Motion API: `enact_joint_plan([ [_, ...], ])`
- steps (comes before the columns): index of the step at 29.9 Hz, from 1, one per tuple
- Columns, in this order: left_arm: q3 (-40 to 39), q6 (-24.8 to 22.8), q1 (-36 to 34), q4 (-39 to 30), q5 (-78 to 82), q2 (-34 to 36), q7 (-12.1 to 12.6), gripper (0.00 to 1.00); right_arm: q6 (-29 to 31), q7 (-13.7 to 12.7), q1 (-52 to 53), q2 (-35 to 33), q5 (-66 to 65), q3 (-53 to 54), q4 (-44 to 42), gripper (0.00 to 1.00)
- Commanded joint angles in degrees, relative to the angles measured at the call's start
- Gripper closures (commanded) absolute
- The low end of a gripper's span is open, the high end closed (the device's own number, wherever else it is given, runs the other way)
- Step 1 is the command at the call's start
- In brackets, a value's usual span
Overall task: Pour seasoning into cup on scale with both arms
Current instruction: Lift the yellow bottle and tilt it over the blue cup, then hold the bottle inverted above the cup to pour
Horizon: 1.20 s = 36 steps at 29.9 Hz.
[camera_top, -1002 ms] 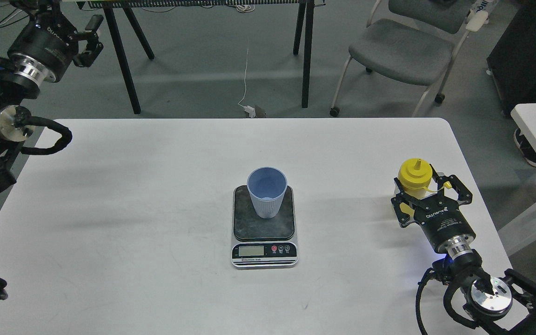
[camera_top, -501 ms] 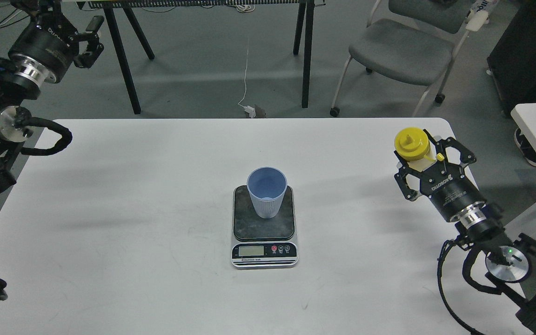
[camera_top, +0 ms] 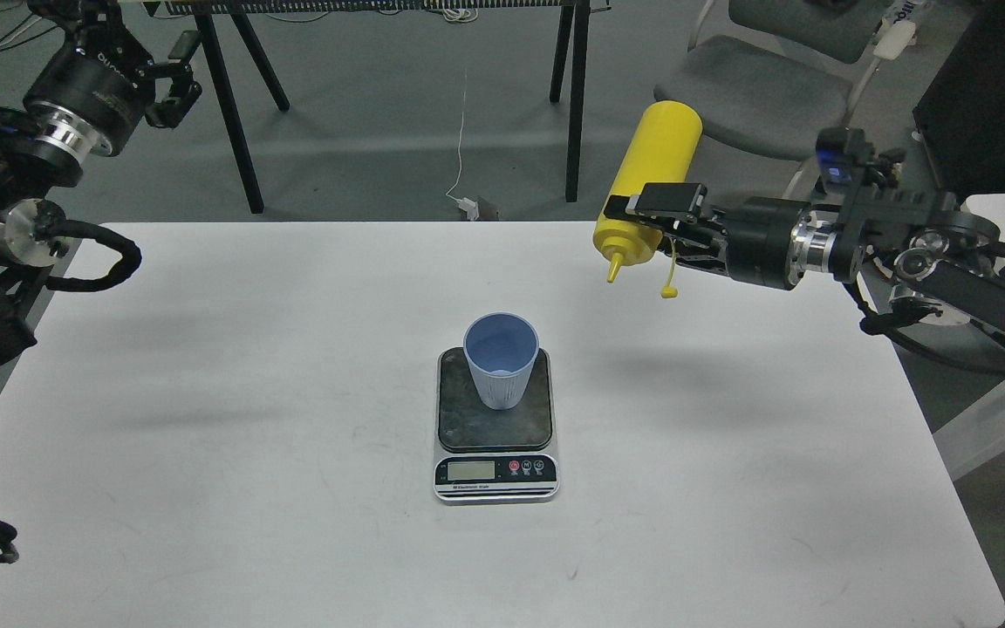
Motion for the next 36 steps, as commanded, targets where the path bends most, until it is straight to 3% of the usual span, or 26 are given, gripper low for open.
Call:
enact_joint_plan([
  [1,0.0,0.0,0.0,0.0,-0.1,-0.1,0.0,0.03,-5.2,-1.5,7.1,4.0,-7.0,-7.9,0.4,0.72],
  [7,0.0,0.0,0.3,0.0,-0.1,-0.3,0.0,0.04,-7.7,-2.5,14.0,9.7,-12.8,-13.6,-0.1,0.71],
  [15,-0.1,0.0,0.3,0.0,-0.1,-0.3,0.0,0.03,-8.5,-4.1,15.8,15.0,-20.1,-15.1,-0.4,0.71],
  [36,0.0,0.0,0.3,0.0,-0.1,-0.5,0.0,0.03,-9.7,-5.6,15.5,19.4,-27.5,-17.1,-3.4,0.71],
])
